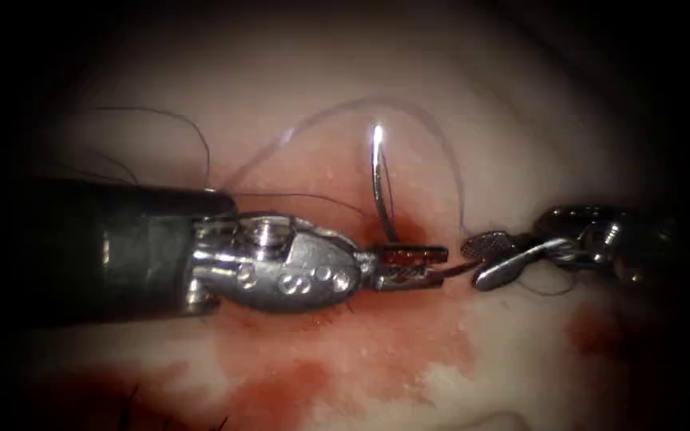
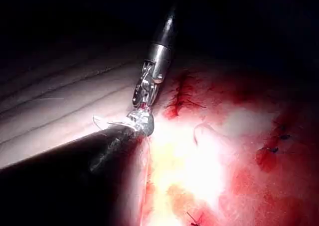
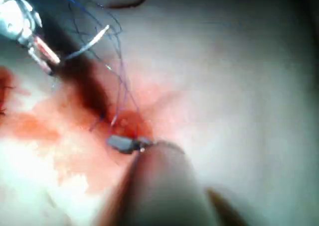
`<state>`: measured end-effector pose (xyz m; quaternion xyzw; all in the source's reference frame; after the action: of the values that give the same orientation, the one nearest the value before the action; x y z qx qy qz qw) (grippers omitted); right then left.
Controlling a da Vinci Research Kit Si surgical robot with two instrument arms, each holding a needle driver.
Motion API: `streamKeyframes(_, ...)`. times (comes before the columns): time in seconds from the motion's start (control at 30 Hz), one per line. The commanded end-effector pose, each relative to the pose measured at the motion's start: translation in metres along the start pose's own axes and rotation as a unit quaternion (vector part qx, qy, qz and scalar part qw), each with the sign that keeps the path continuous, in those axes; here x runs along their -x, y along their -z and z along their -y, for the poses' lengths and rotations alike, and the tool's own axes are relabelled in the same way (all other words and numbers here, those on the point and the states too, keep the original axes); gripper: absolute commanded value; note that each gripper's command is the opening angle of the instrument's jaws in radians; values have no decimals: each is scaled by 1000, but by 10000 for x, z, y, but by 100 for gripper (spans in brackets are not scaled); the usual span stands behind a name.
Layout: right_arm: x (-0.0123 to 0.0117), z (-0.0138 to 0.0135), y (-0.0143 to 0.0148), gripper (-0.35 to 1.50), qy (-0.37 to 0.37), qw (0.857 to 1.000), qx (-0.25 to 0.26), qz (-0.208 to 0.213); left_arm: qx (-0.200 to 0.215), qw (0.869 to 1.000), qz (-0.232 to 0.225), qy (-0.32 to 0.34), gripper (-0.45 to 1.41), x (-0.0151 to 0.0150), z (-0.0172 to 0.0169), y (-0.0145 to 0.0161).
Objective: Wound Closure
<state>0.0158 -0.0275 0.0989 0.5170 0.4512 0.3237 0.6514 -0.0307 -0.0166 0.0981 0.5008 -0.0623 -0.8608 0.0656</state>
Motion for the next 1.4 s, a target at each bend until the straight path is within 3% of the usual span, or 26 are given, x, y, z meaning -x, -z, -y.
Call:
streamKeyframes(0.03, -1, -5, -7, 99, 3, 1000, 0, 2, -4, 1000, 6, 0, -45, 3, -3, -10)
streamKeyframes(0.33, -26, -7, -33, 89, -21, 998, -34, -47, 31, 999, -5, -18, -45, 13, -48, -55)
streamKeyframes(0.53, -27, -6, -31, 83, -43, 996, -46, -57, 33, 999, -5, -21, -45, 16, -52, -57)
streamKeyframes(0.63, -31, 5, -24, 73, -55, 995, -57, -61, 35, 999, -3, -23, -45, 22, -55, -60)
streamKeyframes(0.87, -37, 27, -17, 71, -62, 994, -63, -60, 38, 999, 3, -28, -45, 32, -60, -68)
streamKeyframes(1.4, -34, 6, -70, 78, -112, 990, -53, -67, 38, 999, 4, -31, -45, 31, -62, -71)
